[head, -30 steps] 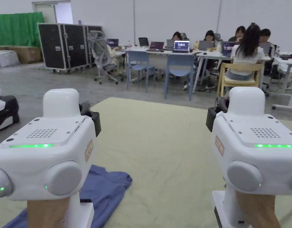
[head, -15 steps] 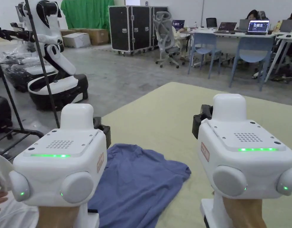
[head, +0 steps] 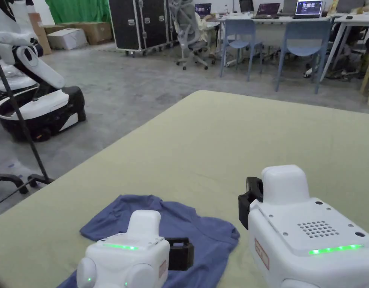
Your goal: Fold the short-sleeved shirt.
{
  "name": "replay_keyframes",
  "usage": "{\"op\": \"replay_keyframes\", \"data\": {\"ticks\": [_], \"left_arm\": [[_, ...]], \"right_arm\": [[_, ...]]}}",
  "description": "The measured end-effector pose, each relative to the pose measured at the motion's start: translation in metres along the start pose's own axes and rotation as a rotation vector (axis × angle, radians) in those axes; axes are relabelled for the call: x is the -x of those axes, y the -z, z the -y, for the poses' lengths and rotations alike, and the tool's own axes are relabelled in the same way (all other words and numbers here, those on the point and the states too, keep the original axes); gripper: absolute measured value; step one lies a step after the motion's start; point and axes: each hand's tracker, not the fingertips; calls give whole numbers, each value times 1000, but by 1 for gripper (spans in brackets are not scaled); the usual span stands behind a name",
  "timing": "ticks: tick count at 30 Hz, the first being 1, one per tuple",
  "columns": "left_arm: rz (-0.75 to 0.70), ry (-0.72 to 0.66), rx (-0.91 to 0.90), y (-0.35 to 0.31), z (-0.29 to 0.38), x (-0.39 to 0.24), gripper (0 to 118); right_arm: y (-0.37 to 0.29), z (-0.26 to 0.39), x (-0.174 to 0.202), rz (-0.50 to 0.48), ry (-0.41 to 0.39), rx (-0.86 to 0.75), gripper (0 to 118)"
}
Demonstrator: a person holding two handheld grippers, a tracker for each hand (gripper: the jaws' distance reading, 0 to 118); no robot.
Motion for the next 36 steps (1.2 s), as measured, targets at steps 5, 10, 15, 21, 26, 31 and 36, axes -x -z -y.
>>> {"op": "replay_keyframes", "data": {"ticks": [5, 10, 15, 21, 26, 31, 36], "left_arm": [[30, 55, 151, 97, 10, -15, 118], [-3, 102, 229, 157, 36, -21, 118], [33, 72, 227, 147, 28, -14, 118], [46, 85, 101, 116, 23, -13, 67], [86, -63, 94, 107, 23, 9, 6], [51, 1, 33, 80, 6, -1, 6], [80, -27, -88, 33, -29, -9, 6]], "right_arm": [[54, 30, -10, 2, 33, 68, 2], [83, 52, -20, 6, 44, 107, 2], [86, 58, -21, -2, 63, 125, 2], [72, 51, -24, -27, 43, 147, 2], [55, 44, -31, -25, 70, 138, 2], [33, 32, -40, 2, 31, 128, 2], [3, 13, -58, 28, 96, 83, 2]]}}
